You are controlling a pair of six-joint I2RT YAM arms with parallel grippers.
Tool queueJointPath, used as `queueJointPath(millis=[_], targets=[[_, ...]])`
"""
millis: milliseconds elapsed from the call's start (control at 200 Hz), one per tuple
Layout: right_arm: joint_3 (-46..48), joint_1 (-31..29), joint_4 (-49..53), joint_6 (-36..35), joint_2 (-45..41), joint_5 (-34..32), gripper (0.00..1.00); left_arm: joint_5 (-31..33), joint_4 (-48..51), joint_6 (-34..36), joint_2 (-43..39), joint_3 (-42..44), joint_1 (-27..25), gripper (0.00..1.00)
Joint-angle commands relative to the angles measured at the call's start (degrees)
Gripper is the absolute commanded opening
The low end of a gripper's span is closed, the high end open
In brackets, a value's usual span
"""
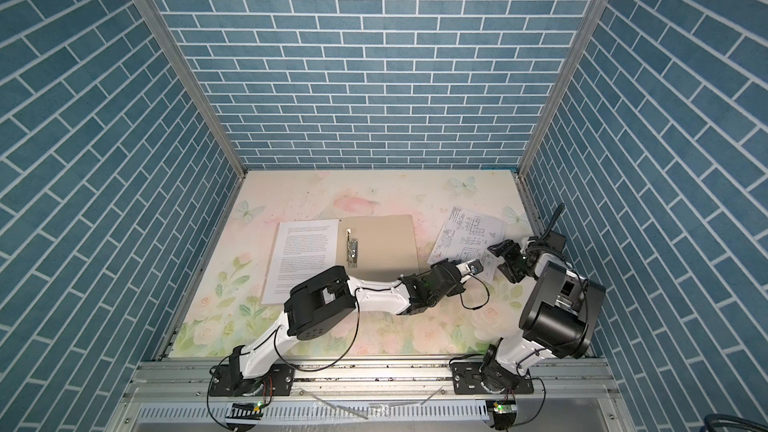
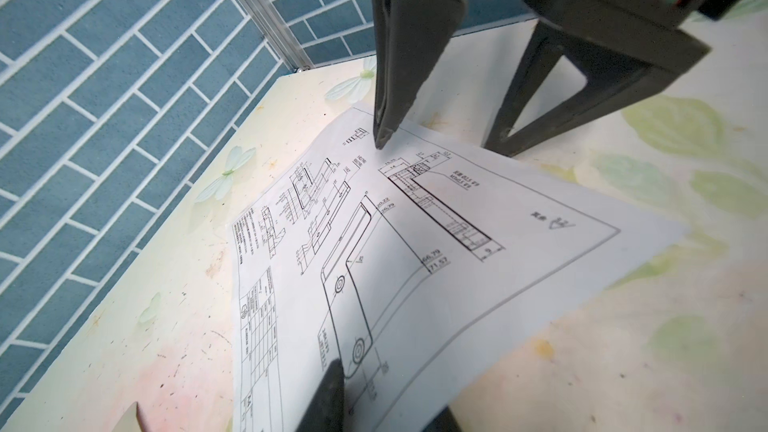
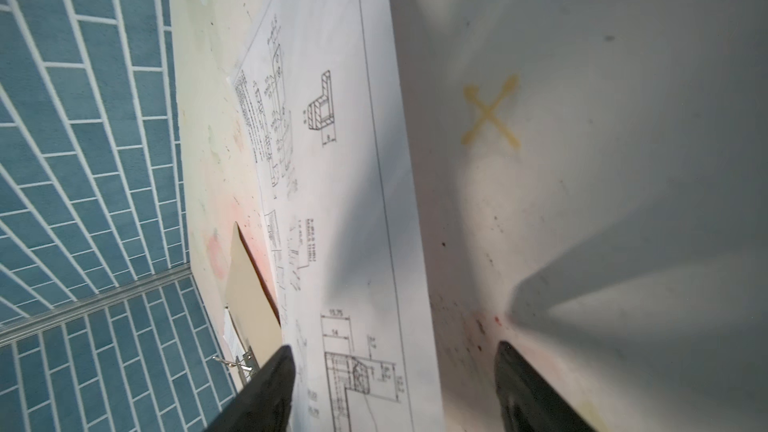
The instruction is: Put the files into the folder
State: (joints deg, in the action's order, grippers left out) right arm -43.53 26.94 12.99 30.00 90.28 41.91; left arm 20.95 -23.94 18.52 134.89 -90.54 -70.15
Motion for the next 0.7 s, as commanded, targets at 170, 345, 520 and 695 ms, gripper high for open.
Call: queueJointPath(millis=[170, 345, 520, 695], targets=[[3.4, 0.0, -11.5, 6.1, 2.9, 6.5, 0.68, -1.1, -0.3, -3.8, -3.5, 1.0, -1.0, 0.27], [4.1, 0.0, -12.6, 6.4, 1.8, 6.8, 0.60, -1.0, -0.2, -4.4, -3.5, 1.4, -1.2, 0.27], [4.1, 0.0, -11.3, 6.0, 0.5, 6.2, 0.51, -1.0, -0.4, -4.5, -3.5, 2.2, -1.2, 0.27], [3.9, 0.1, -10.5, 6.1, 0.2, 6.0, 0.42, -1.2, -0.4, -4.3, -3.6, 3.0, -1.4, 0.28]])
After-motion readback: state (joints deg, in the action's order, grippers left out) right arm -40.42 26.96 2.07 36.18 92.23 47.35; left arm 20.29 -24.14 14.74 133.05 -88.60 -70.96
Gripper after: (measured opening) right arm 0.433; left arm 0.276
